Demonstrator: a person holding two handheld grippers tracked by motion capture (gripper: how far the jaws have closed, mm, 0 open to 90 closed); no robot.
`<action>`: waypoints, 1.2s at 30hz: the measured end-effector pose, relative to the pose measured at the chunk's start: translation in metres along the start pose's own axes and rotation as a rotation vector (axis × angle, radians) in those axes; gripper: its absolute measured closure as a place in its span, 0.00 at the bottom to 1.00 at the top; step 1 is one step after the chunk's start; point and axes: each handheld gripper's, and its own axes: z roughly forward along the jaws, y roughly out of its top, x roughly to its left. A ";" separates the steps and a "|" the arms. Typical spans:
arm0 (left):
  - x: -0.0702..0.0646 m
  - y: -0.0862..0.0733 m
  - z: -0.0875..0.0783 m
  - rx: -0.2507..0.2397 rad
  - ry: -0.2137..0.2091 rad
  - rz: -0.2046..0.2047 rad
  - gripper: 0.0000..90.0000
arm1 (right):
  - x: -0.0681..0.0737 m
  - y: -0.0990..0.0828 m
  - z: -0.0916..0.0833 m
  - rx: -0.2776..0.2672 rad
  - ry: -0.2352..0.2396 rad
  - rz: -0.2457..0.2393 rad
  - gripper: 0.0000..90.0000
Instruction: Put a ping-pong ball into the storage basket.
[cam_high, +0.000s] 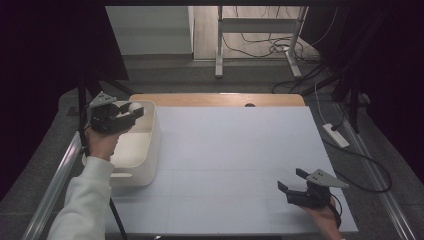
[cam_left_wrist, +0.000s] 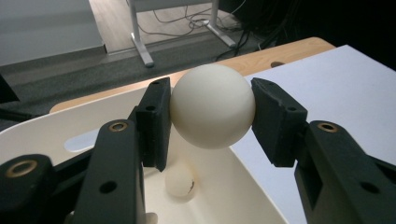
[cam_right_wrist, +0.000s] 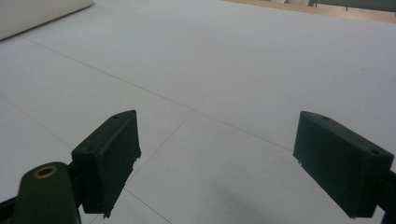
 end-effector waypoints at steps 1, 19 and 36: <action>0.000 0.000 0.000 0.003 0.002 0.001 0.56 | 0.000 0.000 0.000 0.000 -0.001 0.001 0.16; 0.010 -0.009 0.018 0.105 0.041 -0.014 0.56 | 0.000 -0.001 0.000 0.002 -0.004 0.001 0.16; 0.018 -0.021 0.035 0.195 0.057 -0.024 0.56 | -0.001 -0.001 0.000 0.002 -0.002 0.000 0.16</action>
